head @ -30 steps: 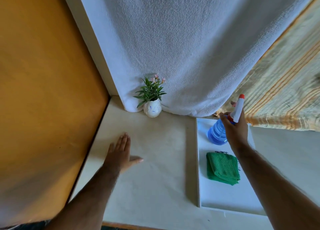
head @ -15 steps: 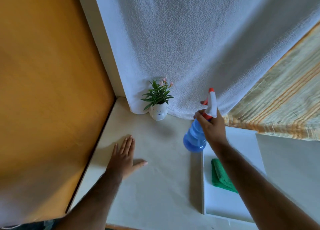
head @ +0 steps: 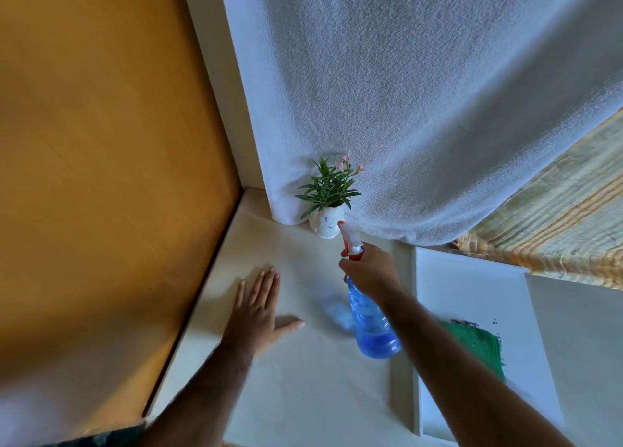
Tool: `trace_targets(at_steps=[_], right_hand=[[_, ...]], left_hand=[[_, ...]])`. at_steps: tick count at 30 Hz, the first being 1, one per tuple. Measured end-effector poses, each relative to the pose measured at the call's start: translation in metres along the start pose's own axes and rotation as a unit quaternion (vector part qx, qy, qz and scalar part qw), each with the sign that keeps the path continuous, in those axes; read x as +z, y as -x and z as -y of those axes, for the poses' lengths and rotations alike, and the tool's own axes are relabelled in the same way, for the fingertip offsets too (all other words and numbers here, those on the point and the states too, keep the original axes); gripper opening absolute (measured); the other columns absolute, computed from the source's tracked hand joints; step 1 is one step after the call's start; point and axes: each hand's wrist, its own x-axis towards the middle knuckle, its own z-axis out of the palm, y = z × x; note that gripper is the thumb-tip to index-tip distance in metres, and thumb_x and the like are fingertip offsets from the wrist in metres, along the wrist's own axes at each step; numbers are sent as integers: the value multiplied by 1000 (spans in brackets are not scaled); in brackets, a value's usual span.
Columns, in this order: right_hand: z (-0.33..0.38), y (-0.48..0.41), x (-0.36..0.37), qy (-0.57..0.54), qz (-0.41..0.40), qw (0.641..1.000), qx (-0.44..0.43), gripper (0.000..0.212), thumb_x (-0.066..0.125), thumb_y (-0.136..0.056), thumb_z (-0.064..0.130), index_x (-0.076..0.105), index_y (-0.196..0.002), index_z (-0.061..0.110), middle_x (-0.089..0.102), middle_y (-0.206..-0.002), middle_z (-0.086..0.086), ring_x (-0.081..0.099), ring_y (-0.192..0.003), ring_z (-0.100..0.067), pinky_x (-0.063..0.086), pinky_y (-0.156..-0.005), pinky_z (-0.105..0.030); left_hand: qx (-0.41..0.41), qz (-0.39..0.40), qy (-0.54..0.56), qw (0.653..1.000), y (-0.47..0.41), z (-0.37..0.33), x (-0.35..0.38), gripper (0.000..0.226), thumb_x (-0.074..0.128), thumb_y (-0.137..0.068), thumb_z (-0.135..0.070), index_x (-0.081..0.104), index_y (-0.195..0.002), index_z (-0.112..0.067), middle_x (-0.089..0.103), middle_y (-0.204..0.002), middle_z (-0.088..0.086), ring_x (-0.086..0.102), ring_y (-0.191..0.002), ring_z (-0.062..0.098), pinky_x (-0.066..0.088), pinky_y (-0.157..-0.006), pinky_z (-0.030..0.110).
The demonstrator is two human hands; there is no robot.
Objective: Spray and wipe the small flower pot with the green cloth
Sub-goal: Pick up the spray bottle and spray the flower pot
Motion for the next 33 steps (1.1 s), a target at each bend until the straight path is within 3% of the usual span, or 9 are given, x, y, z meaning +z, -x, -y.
trace_targets(at_steps=[3, 7, 10, 13, 18, 22, 27, 33], right_hand=[[3, -4, 5, 34, -9, 999, 11, 19, 56, -69, 32, 68, -77, 19, 71, -55, 9, 68, -63, -9, 45, -55, -22], [9, -8, 7, 56, -5, 998, 24, 18, 53, -69, 31, 65, -69, 18, 70, -51, 13, 66, -59, -7, 41, -51, -23], [12, -11, 8, 72, -11, 997, 35, 21, 52, -67, 35, 64, -64, 18, 73, -58, 2, 67, -66, -14, 48, -60, -26], [13, -13, 9, 69, -18, 996, 51, 24, 53, -67, 39, 67, -66, 18, 74, -64, -1, 68, -71, -17, 55, -69, -28], [12, -15, 8, 60, -22, 997, 52, 26, 57, -70, 44, 66, -75, 20, 74, -69, 1, 67, -75, -16, 48, -64, -27], [13, -15, 6, 54, -24, 997, 52, 28, 63, -73, 47, 68, -74, 20, 72, -59, 5, 66, -70, -12, 47, -62, -26], [18, -12, 6, 85, -24, 994, 57, 38, 63, -74, 56, 64, -61, 20, 57, -38, 22, 51, -51, 4, 32, -47, -22], [15, -14, 9, 76, -28, 996, 49, 38, 66, -73, 58, 66, -67, 21, 63, -45, 11, 57, -58, 0, 39, -53, -26]], left_hand=[[3, -9, -4, 1000, 0, 1, 0, 113, 34, -79, -87, 37, -153, -1, 36, -162, 15, 38, -148, 32, 15, -118, 55], [2, -4, -6, 1000, -1, 2, 0, 114, 33, -79, -87, 34, -154, -2, 33, -164, 15, 35, -149, 31, 13, -118, 55], [1, 3, -5, 1000, -1, 2, 1, 114, 32, -80, -88, 31, -156, -3, 29, -165, 13, 31, -151, 30, 12, -119, 54], [0, 3, -5, 1000, 0, 2, 1, 114, 33, -80, -88, 31, -156, -4, 29, -166, 12, 30, -152, 29, 12, -119, 55], [-2, -1, -6, 1000, 0, 2, 1, 114, 33, -79, -89, 35, -155, -3, 33, -164, 12, 34, -150, 29, 14, -119, 55], [-3, 0, -9, 1000, 0, 3, 2, 114, 31, -80, -89, 34, -155, -4, 31, -165, 12, 32, -151, 29, 14, -119, 55], [-1, -4, -7, 1000, -1, 3, 2, 114, 33, -80, -88, 33, -156, -4, 30, -165, 12, 32, -151, 29, 13, -120, 55], [0, 4, -7, 1000, 0, 3, 1, 114, 33, -80, -88, 33, -155, -3, 31, -165, 13, 33, -150, 30, 14, -119, 56]])
